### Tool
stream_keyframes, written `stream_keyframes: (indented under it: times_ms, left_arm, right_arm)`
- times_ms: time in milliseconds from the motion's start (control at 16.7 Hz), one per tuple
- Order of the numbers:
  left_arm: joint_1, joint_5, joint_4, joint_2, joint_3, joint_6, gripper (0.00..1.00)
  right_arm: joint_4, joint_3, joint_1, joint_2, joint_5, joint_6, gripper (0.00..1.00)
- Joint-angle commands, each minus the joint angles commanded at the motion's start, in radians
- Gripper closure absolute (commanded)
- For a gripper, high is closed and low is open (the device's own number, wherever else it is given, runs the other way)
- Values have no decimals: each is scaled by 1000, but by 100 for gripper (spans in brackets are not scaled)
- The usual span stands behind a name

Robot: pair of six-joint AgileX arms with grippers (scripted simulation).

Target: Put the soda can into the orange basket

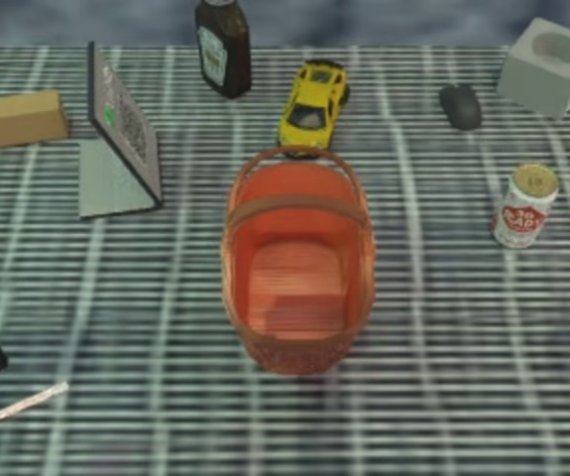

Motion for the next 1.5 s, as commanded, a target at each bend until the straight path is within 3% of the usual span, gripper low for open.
stream_keyframes:
  times_ms: [300,540,1500]
  left_arm:
    - [0,0,0,0,0,0,0]
    - [0,0,0,0,0,0,0]
    - [0,0,0,0,0,0,0]
  right_arm:
    - [-44,61,10,61,-4,-20,0]
    - [-189,281,34,291,-6,-84,0]
    - [-1075,1649,157,1954,3,-477,0]
